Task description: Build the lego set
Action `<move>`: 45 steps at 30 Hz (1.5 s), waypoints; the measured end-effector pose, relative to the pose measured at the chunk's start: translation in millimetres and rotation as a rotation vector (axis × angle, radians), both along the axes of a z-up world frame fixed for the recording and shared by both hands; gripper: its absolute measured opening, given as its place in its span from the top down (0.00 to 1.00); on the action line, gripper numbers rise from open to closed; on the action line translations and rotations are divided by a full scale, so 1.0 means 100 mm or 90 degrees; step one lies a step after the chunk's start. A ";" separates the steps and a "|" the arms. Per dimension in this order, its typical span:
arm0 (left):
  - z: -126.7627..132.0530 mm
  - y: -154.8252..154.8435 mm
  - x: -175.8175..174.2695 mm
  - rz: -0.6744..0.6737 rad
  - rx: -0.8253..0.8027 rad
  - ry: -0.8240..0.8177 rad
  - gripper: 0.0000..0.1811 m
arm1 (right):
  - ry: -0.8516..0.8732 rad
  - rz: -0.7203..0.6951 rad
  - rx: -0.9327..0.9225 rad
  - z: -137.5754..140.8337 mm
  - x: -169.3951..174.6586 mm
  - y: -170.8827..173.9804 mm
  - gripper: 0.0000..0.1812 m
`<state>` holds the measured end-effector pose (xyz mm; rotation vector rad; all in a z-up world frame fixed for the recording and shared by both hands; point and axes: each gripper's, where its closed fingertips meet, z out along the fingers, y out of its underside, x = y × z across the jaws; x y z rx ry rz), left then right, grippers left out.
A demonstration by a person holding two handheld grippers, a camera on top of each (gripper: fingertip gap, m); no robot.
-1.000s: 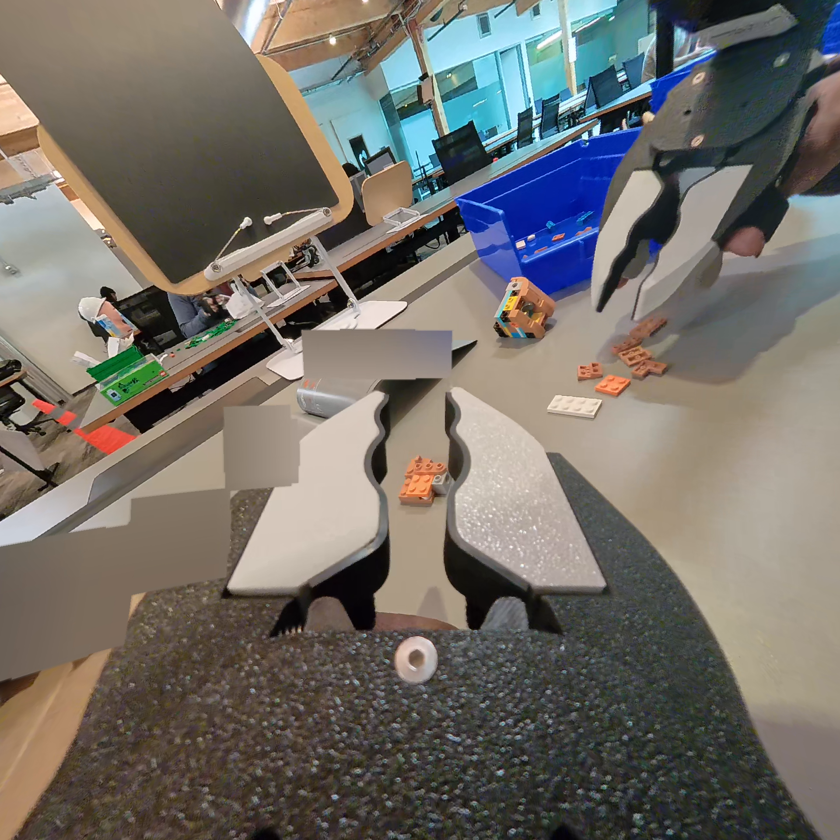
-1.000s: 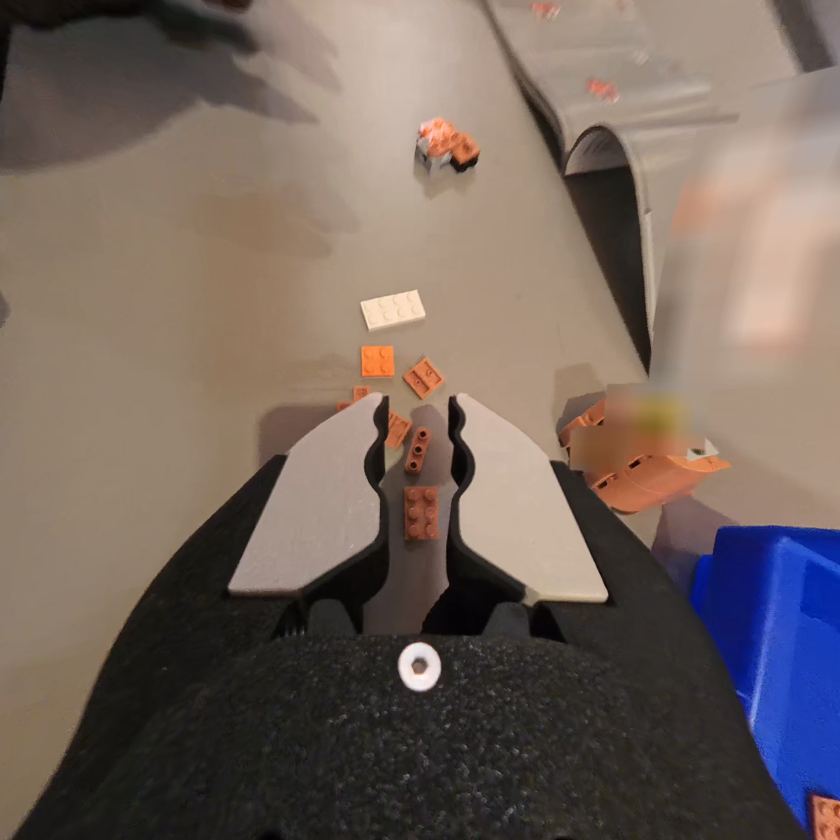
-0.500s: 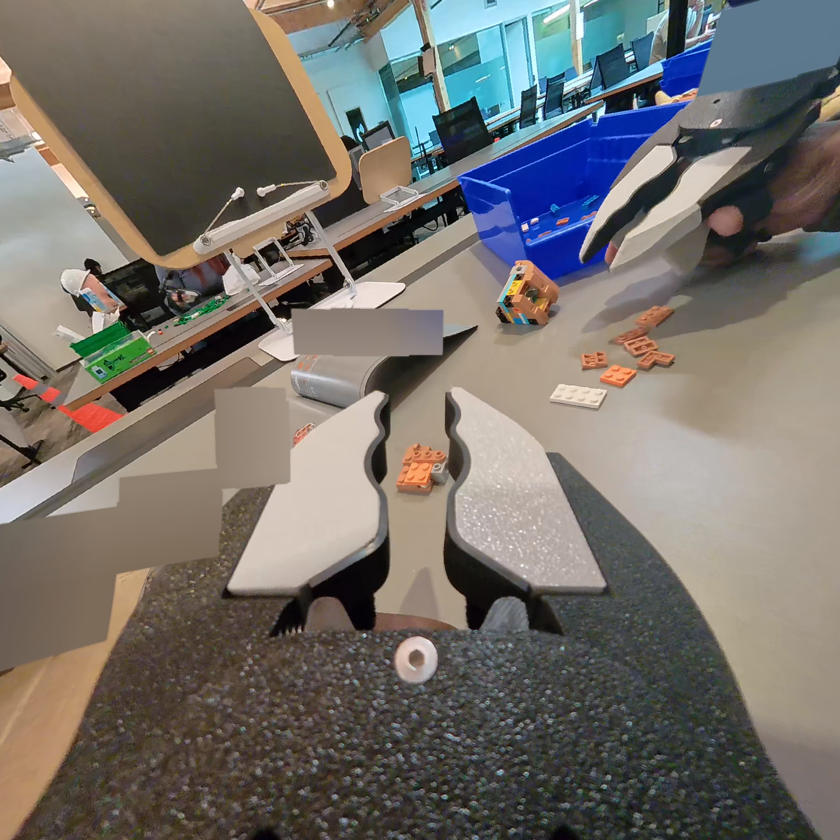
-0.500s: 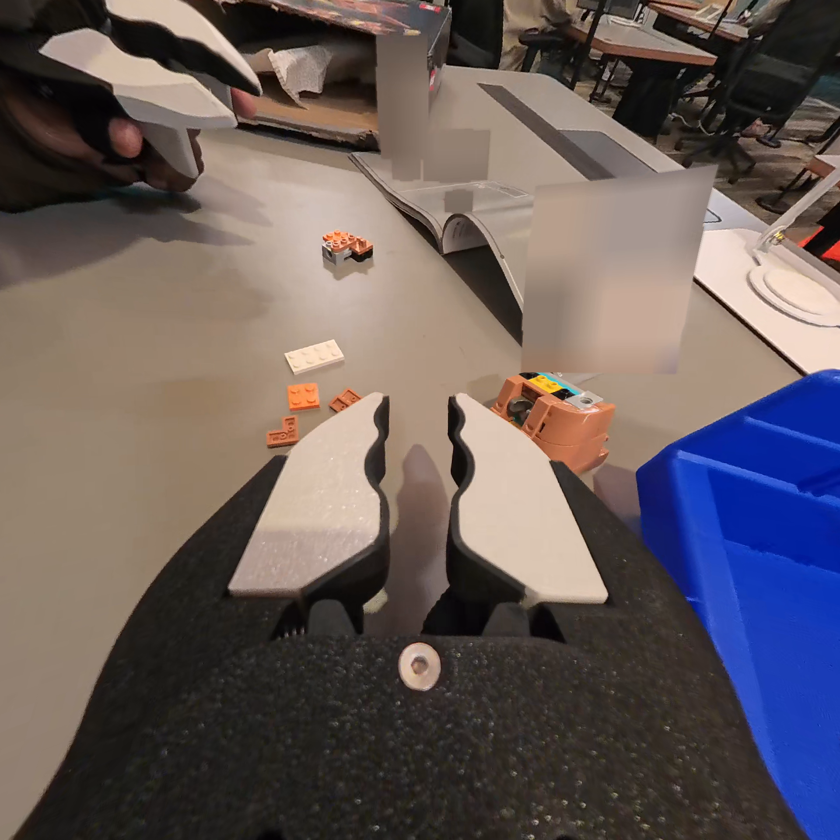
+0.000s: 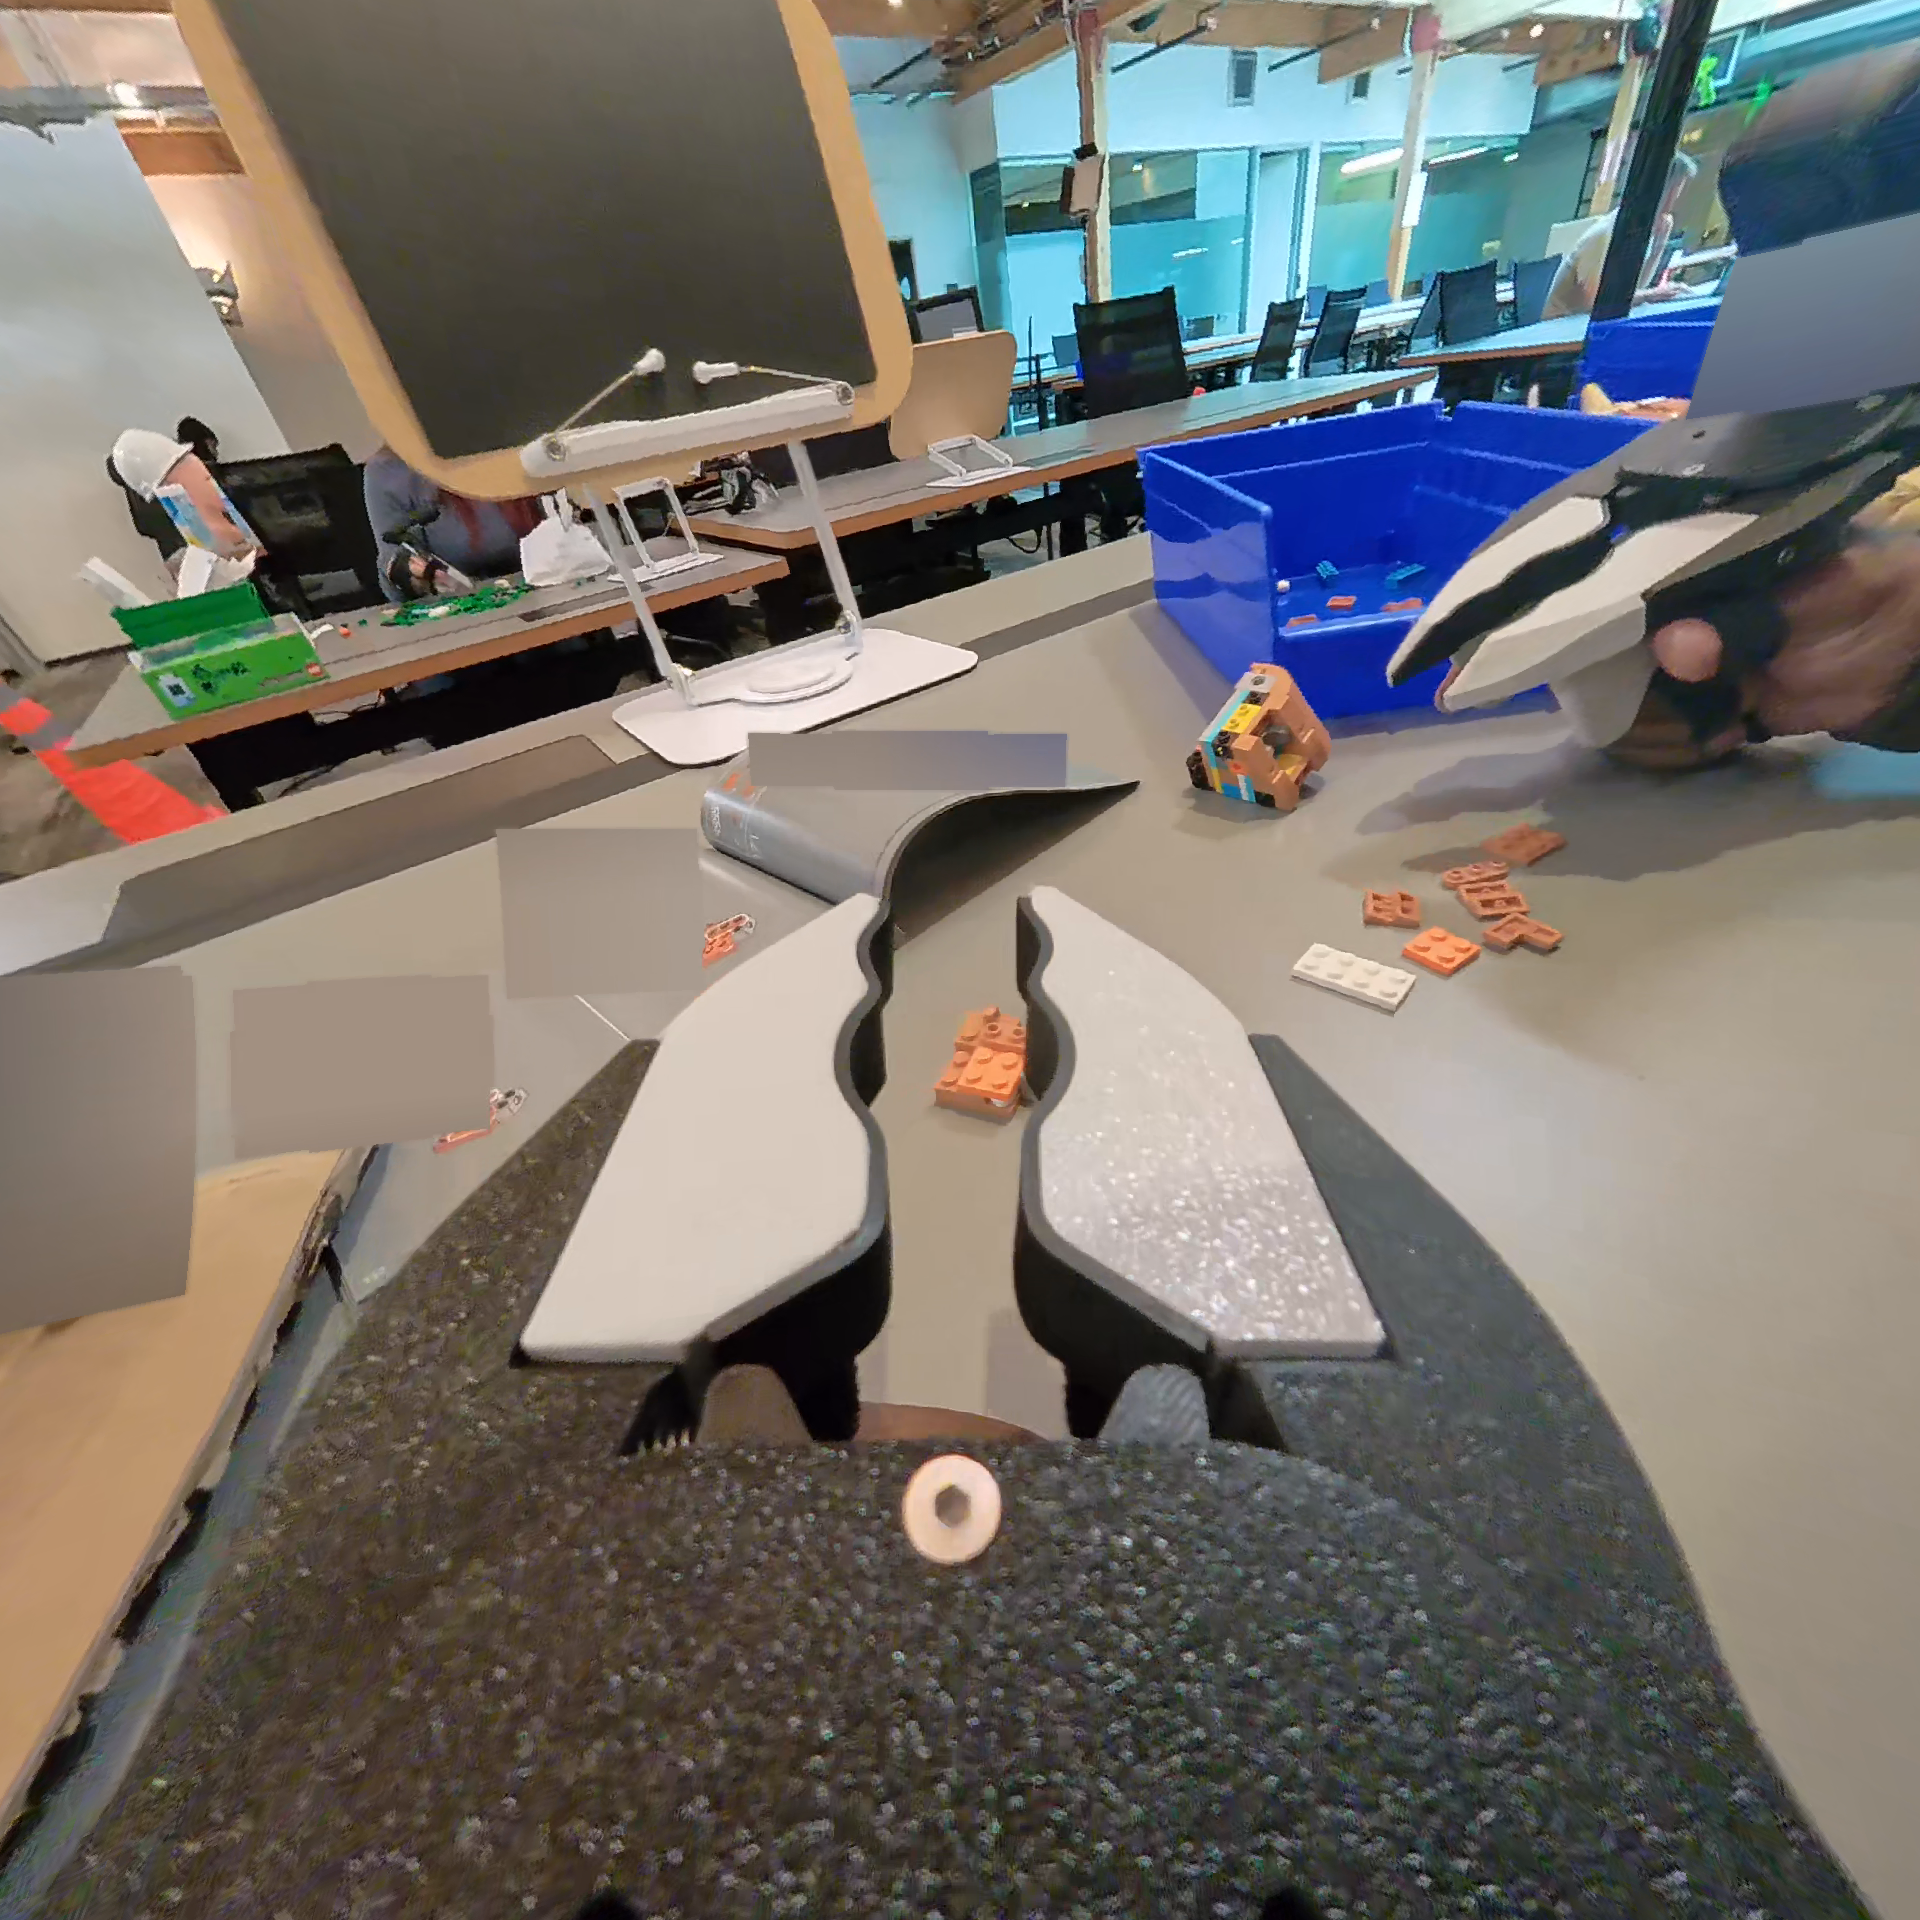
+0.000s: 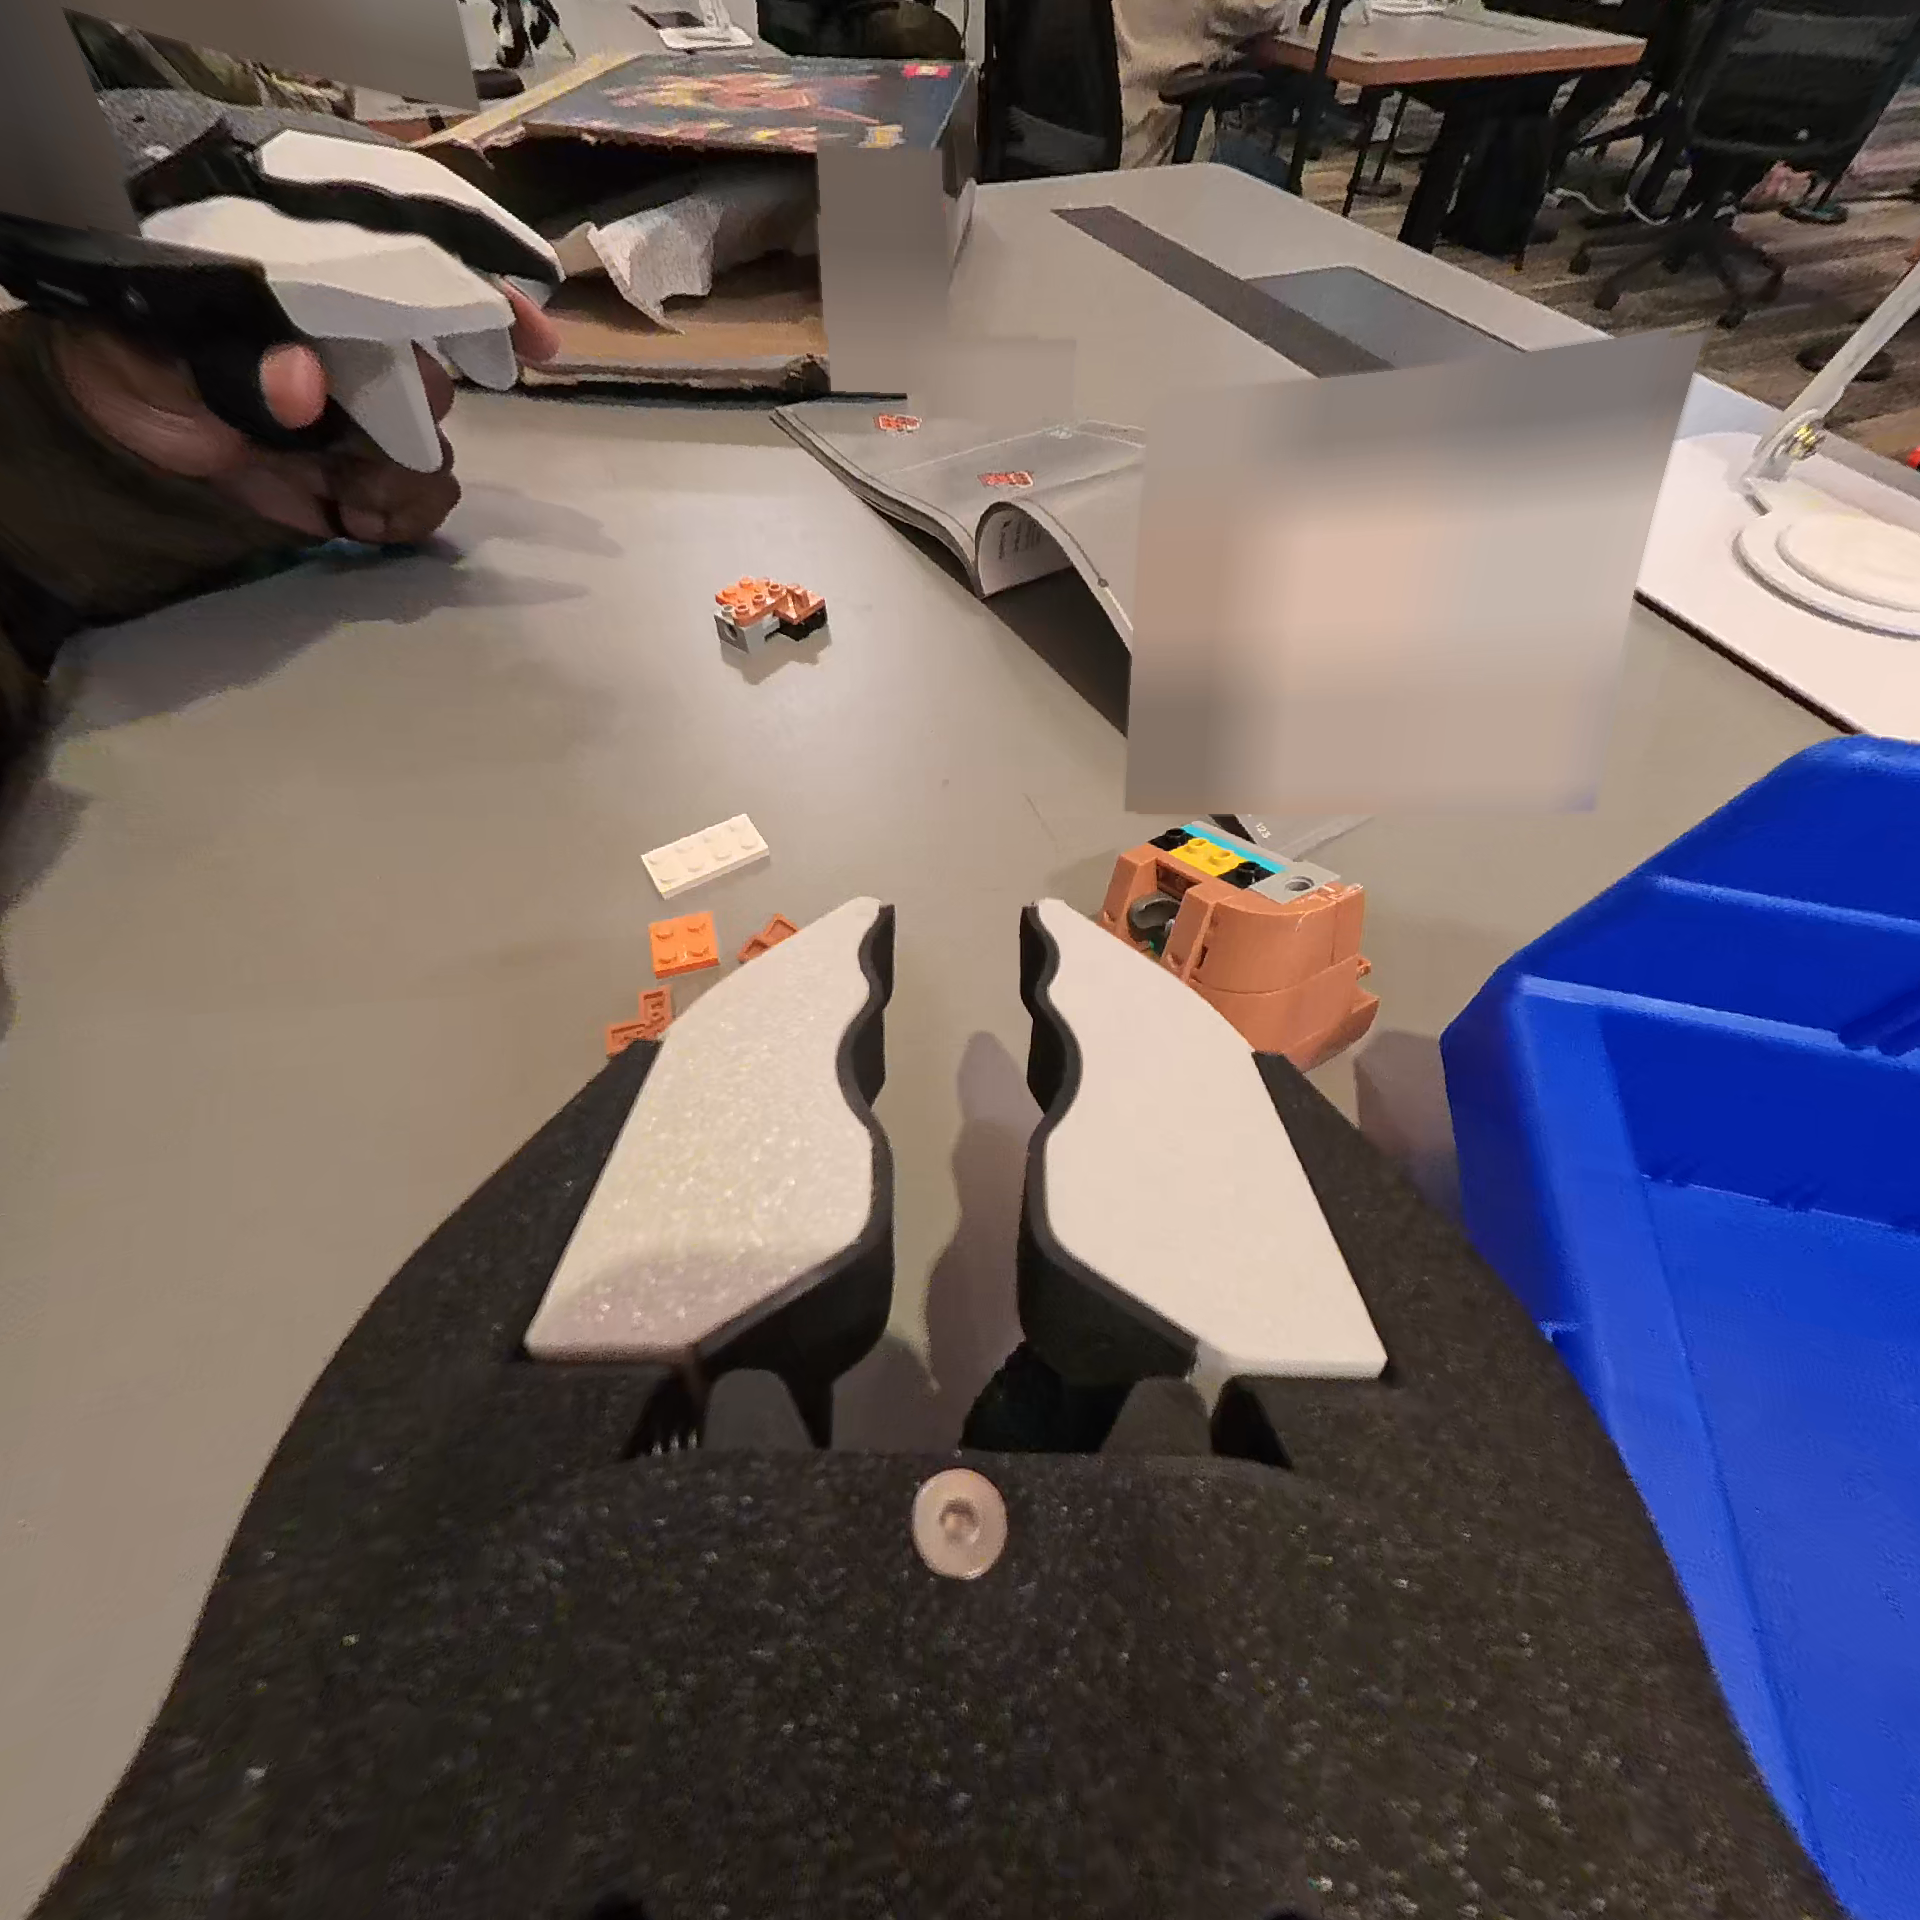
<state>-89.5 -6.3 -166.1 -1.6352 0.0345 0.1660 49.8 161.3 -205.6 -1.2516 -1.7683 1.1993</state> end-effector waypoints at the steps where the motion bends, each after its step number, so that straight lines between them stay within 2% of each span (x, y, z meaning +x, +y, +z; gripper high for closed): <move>1: 0.00 0.00 -0.01 0.001 0.000 -0.005 0.88 | -0.004 0.001 0.004 -0.01 0.00 -0.01 0.87; 16: 0.00 -0.02 -0.05 0.009 0.003 -0.030 0.88 | -0.022 0.023 0.057 -0.04 0.06 -0.09 0.87; 20: -0.03 0.01 -0.05 0.007 -0.014 -0.029 0.88 | -0.039 0.103 0.095 0.22 0.26 -0.22 0.86; 23: -0.06 0.06 -0.04 0.006 -0.026 -0.013 0.88 | -0.055 0.171 0.181 0.48 0.45 -0.18 0.86; 27: -0.07 0.11 -0.04 0.006 -0.028 0.018 0.88 | -0.095 0.191 0.309 0.73 0.62 0.30 0.86; 31: -0.06 0.13 -0.08 0.020 -0.023 0.043 0.88 | -0.147 0.169 0.372 0.79 0.69 1.01 0.87; 38: -0.08 0.20 -0.20 0.064 -0.033 0.080 0.88 | -0.278 0.183 0.454 0.42 0.72 1.89 0.86; 40: -0.11 0.23 -0.22 0.076 -0.043 0.102 0.88 | -0.309 0.147 0.492 0.35 0.68 2.19 0.86; 43: -0.16 0.27 -0.23 0.091 -0.068 0.139 0.88 | -0.392 0.036 0.545 0.23 0.63 2.74 0.88; 45: -0.21 0.31 -0.23 0.098 -0.087 0.166 0.88 | -0.449 -0.005 0.543 0.12 0.64 2.96 0.87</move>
